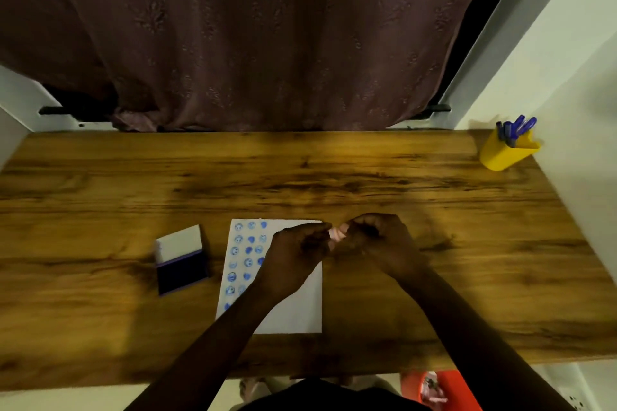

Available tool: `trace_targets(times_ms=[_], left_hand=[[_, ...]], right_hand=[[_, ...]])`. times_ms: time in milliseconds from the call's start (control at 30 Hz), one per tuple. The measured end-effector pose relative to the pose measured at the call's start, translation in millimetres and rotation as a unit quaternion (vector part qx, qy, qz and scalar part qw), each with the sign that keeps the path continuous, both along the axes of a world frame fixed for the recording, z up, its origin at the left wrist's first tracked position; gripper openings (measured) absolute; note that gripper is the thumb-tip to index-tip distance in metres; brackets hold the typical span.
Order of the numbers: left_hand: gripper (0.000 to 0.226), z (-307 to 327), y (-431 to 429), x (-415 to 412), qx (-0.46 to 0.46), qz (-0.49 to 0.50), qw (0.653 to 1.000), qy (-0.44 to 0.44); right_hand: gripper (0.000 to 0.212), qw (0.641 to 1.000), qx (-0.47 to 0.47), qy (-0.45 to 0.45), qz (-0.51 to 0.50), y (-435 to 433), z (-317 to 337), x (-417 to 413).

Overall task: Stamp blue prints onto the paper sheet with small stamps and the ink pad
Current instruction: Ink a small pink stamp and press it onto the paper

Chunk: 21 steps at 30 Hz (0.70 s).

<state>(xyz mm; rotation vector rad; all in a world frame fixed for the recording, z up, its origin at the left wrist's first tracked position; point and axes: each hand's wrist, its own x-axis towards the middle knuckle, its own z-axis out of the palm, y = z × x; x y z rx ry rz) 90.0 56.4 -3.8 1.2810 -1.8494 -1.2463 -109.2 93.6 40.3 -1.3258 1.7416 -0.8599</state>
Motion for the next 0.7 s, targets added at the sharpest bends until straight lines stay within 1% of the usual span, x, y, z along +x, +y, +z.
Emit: trace_targets(times_ms=[100,200,267,367,467,567,633,700], left_hand=[[0.032,3.9,0.0,13.2,-0.017,0.025,0.999,0.019],[0.028,6.8,1.1,27.7,0.005,0.027,0.998,0.048],[0.026,7.4,0.4,37.8,0.007,0.027,0.999,0.027],[0.024,5.5,-1.2,53.9,0.032,0.041,0.999,0.008],[0.026,4.3,-4.0,74.8,0.060,0.073,0.995,0.009],[0.027,6.6,-7.5,104.8,0.055,0.119,0.991,0.004],[0.024,6.0,-7.5,130.8,0.047,0.153,0.987,0.023],[0.018,3.3,-6.5,157.5,0.059,0.175,0.980,0.071]], right_hand=[[0.019,0.998,0.024,-0.058,-0.001,-1.3,0.6,15.1],[0.014,0.994,0.030,-0.107,0.016,-1.0,-0.1,27.1],[0.012,0.992,0.029,-0.123,0.028,-2.4,0.1,34.2],[0.023,0.994,0.023,-0.102,0.044,-7.8,1.3,45.9],[0.026,0.995,0.016,-0.075,0.056,-16.2,2.7,62.8],[0.026,0.997,0.009,-0.048,0.055,-25.0,1.4,84.2],[0.025,0.997,0.000,-0.027,0.072,-31.0,-0.5,101.4],[0.026,0.995,-0.007,-0.010,0.102,-37.2,-4.6,120.6]])
